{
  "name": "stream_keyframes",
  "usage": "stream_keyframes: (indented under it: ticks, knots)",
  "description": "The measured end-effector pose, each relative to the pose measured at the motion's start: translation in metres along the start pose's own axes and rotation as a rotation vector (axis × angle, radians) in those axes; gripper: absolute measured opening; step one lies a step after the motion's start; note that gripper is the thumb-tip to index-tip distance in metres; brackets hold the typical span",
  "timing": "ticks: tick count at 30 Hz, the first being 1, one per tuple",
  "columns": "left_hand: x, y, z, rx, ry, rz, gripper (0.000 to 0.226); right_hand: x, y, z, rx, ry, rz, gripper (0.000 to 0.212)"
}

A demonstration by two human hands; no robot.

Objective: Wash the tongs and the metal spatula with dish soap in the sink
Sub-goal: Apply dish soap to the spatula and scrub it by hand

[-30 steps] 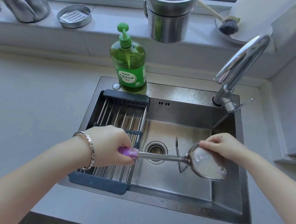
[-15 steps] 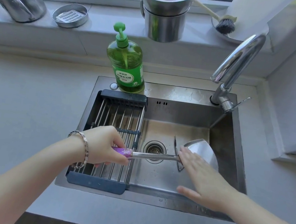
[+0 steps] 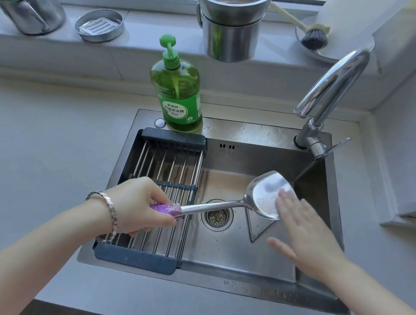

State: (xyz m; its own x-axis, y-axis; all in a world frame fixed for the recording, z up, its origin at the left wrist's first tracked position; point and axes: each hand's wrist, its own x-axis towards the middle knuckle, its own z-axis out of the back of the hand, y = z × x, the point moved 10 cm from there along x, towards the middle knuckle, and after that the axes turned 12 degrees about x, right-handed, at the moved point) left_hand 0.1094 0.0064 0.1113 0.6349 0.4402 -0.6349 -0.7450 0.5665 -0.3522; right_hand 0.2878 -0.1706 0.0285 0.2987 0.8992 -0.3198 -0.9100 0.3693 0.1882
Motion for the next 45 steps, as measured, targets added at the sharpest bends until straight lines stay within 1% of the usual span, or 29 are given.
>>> stream_keyframes:
  ticks: [2,6,8,9,10,11,12,13,14,15,17,18,19,20,22,23,25,27,29,31,33,35,37,38,41,43,45]
  knots:
    - [-0.002,-0.002,-0.004,0.002,0.011,-0.004,0.024,0.006,-0.007,0.001,-0.002,0.018,-0.055,0.089]
    - [0.001,-0.006,-0.006,0.029,0.029,-0.005,0.026,0.004,0.014,-0.014,-0.049,0.100,0.030,0.090]
    - [0.001,-0.006,-0.007,0.046,0.041,-0.008,0.026,0.002,0.007,-0.005,-0.084,0.061,0.039,0.092]
    - [0.001,-0.006,-0.007,0.044,0.045,-0.010,0.026,0.004,0.002,0.001,-0.053,0.046,0.030,0.097]
    - [0.001,-0.005,-0.008,0.038,0.047,-0.013,0.025,0.006,-0.003,0.007,-0.002,-0.008,0.035,0.102]
    - [0.002,-0.005,-0.008,0.032,0.050,-0.014,0.025,0.007,-0.007,0.006,0.025,-0.008,0.023,0.102]
    - [0.004,-0.004,-0.010,0.024,0.056,-0.011,0.024,0.007,-0.012,-0.001,0.070,0.027,-0.016,0.097]
    - [0.006,-0.002,-0.013,0.011,0.070,-0.007,0.025,0.008,-0.015,-0.009,0.165,0.077,-0.079,0.090]
    - [0.009,0.000,-0.018,-0.014,0.091,0.002,0.025,0.008,-0.019,-0.017,0.317,0.074,-0.140,0.084]
    - [0.011,0.001,-0.025,-0.049,0.113,0.015,0.025,0.005,-0.022,-0.017,0.527,0.022,-0.240,0.080]
    - [0.012,0.000,-0.043,-0.172,0.145,0.053,0.025,-0.006,-0.037,-0.030,0.996,-0.118,-0.531,0.077]
    - [0.015,-0.003,-0.054,-0.269,0.161,0.072,0.027,-0.012,-0.041,-0.043,1.208,-0.161,-0.670,0.076]
    - [0.019,-0.008,-0.066,-0.386,0.182,0.094,0.030,-0.013,-0.038,-0.056,1.401,-0.170,-0.766,0.073]
    - [0.025,-0.013,-0.077,-0.510,0.209,0.121,0.032,-0.012,-0.030,-0.069,1.595,-0.154,-0.831,0.069]
    - [0.039,-0.029,-0.099,-0.720,0.288,0.166,0.029,-0.002,-0.006,-0.085,1.910,-0.093,-0.890,0.059]
    - [0.047,-0.038,-0.109,-0.791,0.334,0.176,0.026,0.005,0.003,-0.085,1.977,-0.059,-0.880,0.053]
    - [0.060,-0.055,-0.127,-0.848,0.424,0.173,0.023,0.020,0.011,-0.081,2.039,-0.021,-0.826,0.040]
    - [0.068,-0.069,-0.144,-0.852,0.530,0.175,0.022,0.031,0.006,-0.077,2.084,-0.043,-0.798,0.030]
    - [0.073,-0.077,-0.159,-0.849,0.640,0.199,0.024,0.036,-0.003,-0.085,2.117,-0.066,-0.856,0.027]
    - [0.083,-0.074,-0.168,-0.796,0.661,0.222,0.027,0.038,-0.012,-0.102,2.142,-0.065,-0.950,0.023]
    - [0.099,-0.063,-0.170,-0.646,0.584,0.237,0.025,0.040,-0.021,-0.123,2.121,-0.048,-1.031,0.017]
    - [0.115,-0.053,-0.164,-0.430,0.489,0.206,0.022,0.046,-0.034,-0.141,2.017,-0.018,-1.080,0.022]
    - [0.133,-0.042,-0.153,-0.243,0.369,0.165,0.030,0.052,-0.047,-0.154,1.908,0.003,-1.112,0.030]
    - [0.141,-0.035,-0.147,-0.191,0.314,0.167,0.032,0.057,-0.052,-0.161,1.872,0.022,-1.121,0.032]
    - [0.159,-0.016,-0.140,-0.203,0.232,0.207,0.024,0.075,-0.063,-0.182,1.801,0.053,-1.141,0.030]
    - [0.169,-0.007,-0.139,-0.201,0.220,0.221,0.015,0.088,-0.067,-0.197,1.780,0.058,-1.146,0.029]
    - [0.178,-0.001,-0.134,-0.158,0.206,0.218,0.010,0.100,-0.069,-0.212,1.770,0.064,-1.157,0.029]
